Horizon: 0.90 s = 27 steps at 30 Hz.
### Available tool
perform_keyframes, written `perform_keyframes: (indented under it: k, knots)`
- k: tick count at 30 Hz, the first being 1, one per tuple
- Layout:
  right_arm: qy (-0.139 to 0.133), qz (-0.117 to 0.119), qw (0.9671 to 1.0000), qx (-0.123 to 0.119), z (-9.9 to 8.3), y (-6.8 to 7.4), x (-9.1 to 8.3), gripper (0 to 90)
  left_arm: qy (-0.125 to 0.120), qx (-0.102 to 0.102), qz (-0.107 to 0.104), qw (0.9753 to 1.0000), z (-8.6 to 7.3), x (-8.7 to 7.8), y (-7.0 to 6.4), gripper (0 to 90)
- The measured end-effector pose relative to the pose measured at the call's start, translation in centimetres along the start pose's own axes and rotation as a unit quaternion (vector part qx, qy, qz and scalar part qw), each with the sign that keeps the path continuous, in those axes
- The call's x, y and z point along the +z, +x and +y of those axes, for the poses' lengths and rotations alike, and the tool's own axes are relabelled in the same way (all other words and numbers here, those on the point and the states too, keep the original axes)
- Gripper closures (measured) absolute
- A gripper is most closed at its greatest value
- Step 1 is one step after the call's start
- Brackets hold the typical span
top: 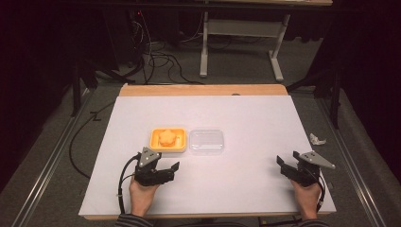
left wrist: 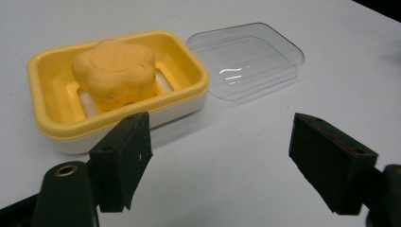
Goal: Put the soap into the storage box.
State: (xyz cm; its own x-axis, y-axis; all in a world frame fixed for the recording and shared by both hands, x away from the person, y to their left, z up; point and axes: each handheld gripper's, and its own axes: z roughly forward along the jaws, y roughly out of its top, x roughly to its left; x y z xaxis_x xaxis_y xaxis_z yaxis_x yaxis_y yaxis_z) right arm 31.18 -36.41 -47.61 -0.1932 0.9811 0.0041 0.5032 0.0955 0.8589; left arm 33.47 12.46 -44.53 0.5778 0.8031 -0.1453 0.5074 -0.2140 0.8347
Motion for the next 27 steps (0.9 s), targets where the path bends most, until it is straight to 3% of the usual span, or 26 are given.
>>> perform_keyframes:
  k: [14, 27]
  knots:
    - [-0.008, 0.001, 1.0, -0.001, -0.1, 0.0, -0.1, 29.2, 0.016, 0.028, -0.014, 0.9994, -0.4, 1.7, -2.0, 22.1]
    - [-0.008, 0.002, 1.0, -0.001, -0.1, 0.0, -0.2, 29.2, 0.03, 0.035, -0.019, 0.9988, -0.8, 3.1, -2.4, 22.3]
